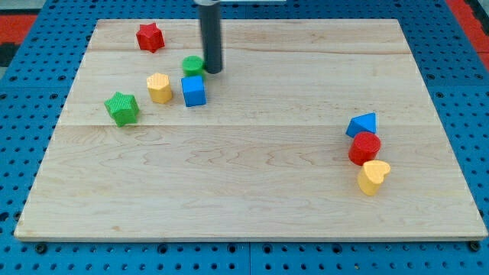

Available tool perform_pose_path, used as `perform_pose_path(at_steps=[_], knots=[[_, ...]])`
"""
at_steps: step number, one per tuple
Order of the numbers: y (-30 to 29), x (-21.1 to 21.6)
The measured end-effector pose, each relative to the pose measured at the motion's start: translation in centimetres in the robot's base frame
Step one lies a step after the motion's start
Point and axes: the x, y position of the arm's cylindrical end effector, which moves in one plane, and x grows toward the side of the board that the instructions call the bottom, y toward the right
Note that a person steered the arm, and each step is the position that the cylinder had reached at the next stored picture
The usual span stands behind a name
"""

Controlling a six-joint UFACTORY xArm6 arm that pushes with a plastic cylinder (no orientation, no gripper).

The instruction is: Push the blue cube into the yellow hexagon

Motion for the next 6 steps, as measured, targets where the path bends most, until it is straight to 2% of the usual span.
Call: perform_pose_path(at_steps=[1,2,3,4,6], knots=[[0.7,1.6],[-5.3,1.7],[-7.8,-1.3],[-7.1,-1.1],[7.7,4.8]])
